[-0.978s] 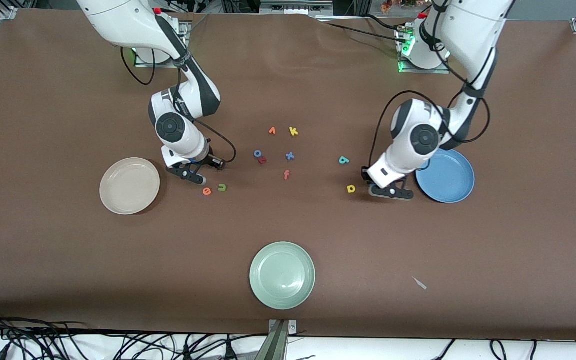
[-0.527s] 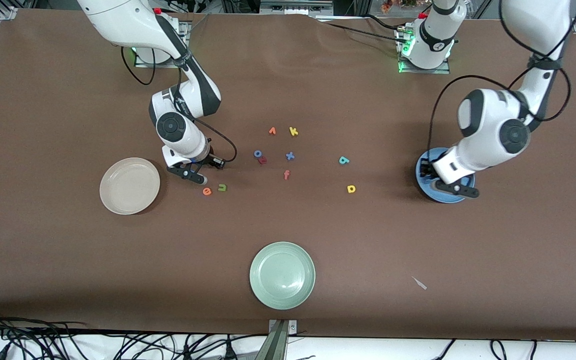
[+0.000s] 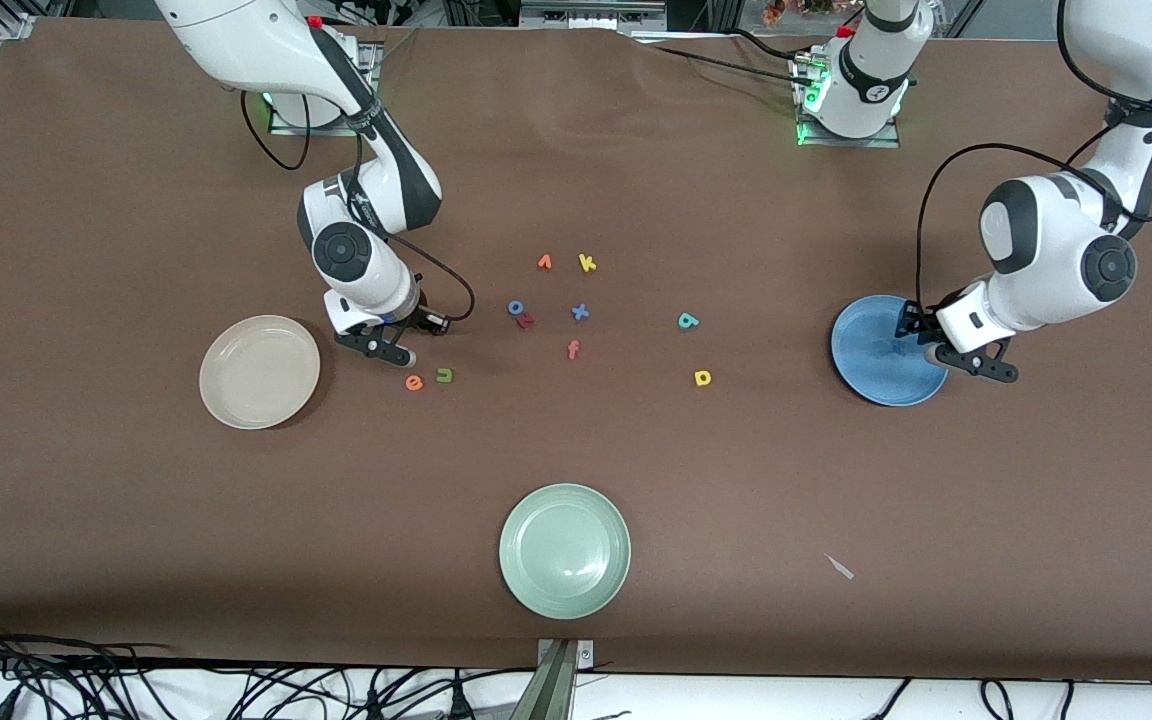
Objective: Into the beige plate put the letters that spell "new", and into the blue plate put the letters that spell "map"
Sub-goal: 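Place the blue m and pink w on their plates with both grippers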
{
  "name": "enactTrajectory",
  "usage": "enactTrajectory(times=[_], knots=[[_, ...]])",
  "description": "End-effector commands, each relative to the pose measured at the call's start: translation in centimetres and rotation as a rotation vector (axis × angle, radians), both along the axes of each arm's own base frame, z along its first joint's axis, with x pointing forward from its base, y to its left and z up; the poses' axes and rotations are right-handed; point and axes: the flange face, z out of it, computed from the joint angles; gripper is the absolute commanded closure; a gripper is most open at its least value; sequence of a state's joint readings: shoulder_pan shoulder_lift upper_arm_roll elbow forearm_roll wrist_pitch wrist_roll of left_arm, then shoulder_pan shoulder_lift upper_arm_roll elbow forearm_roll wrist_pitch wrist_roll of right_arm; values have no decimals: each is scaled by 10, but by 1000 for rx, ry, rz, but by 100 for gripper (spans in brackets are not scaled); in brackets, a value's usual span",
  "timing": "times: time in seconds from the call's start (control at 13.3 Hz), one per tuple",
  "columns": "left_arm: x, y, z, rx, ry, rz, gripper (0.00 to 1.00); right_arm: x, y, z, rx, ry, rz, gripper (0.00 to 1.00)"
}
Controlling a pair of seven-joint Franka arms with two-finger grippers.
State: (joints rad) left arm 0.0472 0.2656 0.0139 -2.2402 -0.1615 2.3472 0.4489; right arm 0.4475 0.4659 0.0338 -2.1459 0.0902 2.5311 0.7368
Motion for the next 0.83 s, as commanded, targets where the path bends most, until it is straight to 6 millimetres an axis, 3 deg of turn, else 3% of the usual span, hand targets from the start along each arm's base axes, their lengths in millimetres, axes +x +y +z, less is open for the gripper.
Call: enactTrajectory(times=[0.0, 0.23, 0.45, 0.68, 0.75], knots=[[4, -43, 11, -44, -40, -23, 26, -9, 0, -8, -10, 17, 30, 72], [1, -125, 7, -137, -48, 58, 26, 17, -6, 20, -20, 74, 88, 74], [-15, -190, 4, -132, 5, 122, 26, 53, -49, 49, -39, 117, 181, 74], [-41, -269, -28, -103, 11, 225, 26, 74, -94, 56, -41, 105, 279, 74], [-44, -284, -41, -98, -2, 240, 26, 80, -111, 57, -42, 98, 317, 73]])
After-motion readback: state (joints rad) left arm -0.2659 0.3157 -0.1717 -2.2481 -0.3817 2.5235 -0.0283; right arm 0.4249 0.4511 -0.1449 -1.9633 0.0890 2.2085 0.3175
